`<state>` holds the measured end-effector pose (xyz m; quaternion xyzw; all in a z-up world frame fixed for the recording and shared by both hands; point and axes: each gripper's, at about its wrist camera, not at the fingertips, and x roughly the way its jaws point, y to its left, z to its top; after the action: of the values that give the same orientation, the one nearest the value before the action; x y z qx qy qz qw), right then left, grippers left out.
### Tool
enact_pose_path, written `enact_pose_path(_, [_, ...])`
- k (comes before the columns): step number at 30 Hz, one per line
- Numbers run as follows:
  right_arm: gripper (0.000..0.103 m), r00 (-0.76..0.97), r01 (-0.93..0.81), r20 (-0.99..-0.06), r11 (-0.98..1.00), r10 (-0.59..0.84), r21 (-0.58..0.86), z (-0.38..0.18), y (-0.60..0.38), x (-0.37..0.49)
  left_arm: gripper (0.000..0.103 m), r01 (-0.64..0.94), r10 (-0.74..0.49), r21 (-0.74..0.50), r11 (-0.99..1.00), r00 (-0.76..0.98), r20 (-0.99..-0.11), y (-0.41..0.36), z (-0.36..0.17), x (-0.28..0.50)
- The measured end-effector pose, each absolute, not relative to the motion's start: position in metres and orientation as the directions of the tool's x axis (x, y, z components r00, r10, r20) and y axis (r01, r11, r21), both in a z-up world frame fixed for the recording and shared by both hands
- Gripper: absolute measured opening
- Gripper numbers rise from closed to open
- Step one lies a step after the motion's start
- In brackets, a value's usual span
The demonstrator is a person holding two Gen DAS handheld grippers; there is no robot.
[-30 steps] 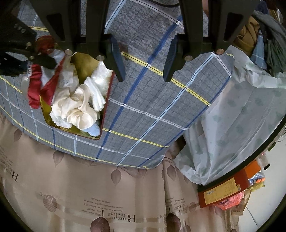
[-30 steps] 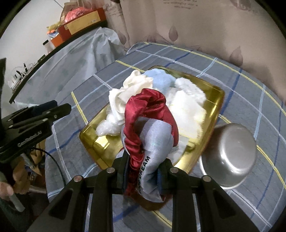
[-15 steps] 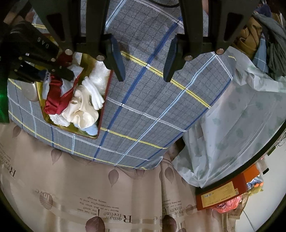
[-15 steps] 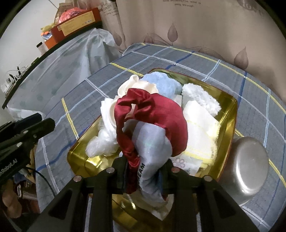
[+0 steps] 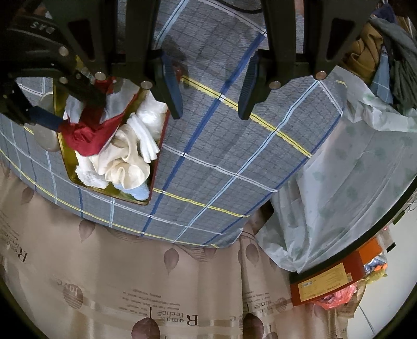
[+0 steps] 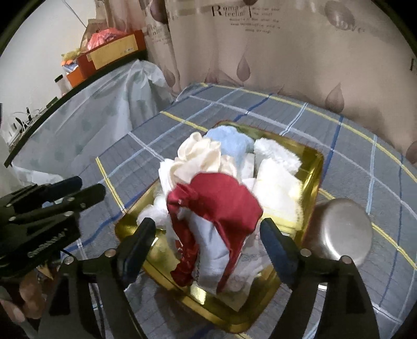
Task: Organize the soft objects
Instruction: 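Carry the red-and-white sock with the right gripper over the tray and lower it, then open the right gripper to release the sock onto the pile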
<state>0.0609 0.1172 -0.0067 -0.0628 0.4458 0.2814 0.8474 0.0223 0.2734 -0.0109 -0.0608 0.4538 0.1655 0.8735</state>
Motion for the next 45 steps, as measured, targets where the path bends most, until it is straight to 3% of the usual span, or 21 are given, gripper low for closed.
enact_pose_path(4, [0.089,0.474,-0.525,-0.774,0.841,0.42,0.134,0.004,0.111,0.049,0.045,-0.344,0.236,0.045,0.938,0.537,-0.81,0.27,-0.01,0.022])
enact_pose_path(45, [0.093,0.499,-0.498,-0.774,0.86,0.389,0.112,-0.001,0.096,0.013,0.045,-0.305,0.22,0.048,0.951,0.558,-0.8,0.254,-0.008,0.024])
